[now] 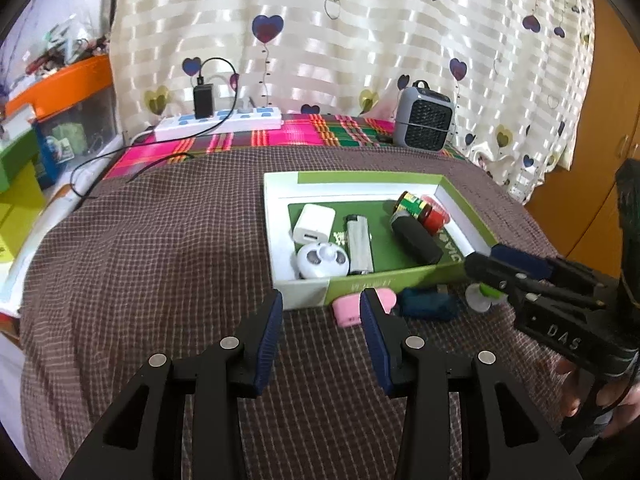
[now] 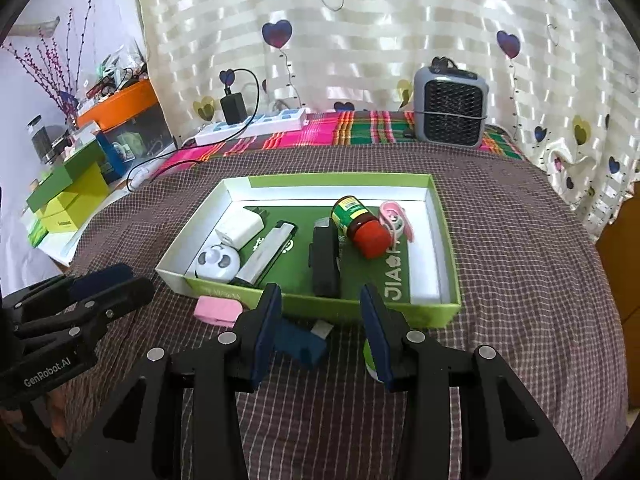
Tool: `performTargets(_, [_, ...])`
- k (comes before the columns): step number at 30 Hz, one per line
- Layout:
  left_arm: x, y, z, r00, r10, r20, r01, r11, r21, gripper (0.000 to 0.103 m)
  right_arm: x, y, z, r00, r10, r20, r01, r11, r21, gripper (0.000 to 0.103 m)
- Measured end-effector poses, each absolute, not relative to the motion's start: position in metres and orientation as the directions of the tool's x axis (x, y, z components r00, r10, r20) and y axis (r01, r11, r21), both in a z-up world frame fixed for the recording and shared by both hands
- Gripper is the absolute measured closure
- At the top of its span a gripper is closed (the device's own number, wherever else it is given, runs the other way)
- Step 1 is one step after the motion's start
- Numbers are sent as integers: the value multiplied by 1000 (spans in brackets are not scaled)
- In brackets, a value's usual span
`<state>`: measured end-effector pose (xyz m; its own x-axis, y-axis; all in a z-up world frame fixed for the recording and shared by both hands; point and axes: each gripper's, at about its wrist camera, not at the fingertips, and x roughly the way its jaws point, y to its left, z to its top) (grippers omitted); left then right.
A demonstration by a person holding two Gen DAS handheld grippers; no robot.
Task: Organize rigid objects
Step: 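Move both open grippers back out of the box toward the remaining items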
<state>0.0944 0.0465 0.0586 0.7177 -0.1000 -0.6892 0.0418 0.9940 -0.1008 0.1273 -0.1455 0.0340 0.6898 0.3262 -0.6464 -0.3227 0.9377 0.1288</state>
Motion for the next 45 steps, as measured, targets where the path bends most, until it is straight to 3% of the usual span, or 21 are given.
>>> performTargets(14, [56, 31, 58, 736, -118, -667, 74, 993, -94, 63, 92, -162, 27, 706, 290, -647, -290, 951, 110, 59])
performTargets(17, [52, 27, 56, 735, -121, -667, 83, 993, -89, 63, 88, -167, 25, 707, 279, -650, -276, 955, 109, 52])
performTargets(26, [41, 14, 50, 741, -101, -664, 94, 994, -46, 63, 78, -181, 17, 713, 248, -656, -237, 966, 107, 51])
performTargets(45, [62, 16, 34, 692, -188, -697, 139, 982, -127, 63, 93, -210, 8, 705, 232, -671, -171, 973, 157, 51])
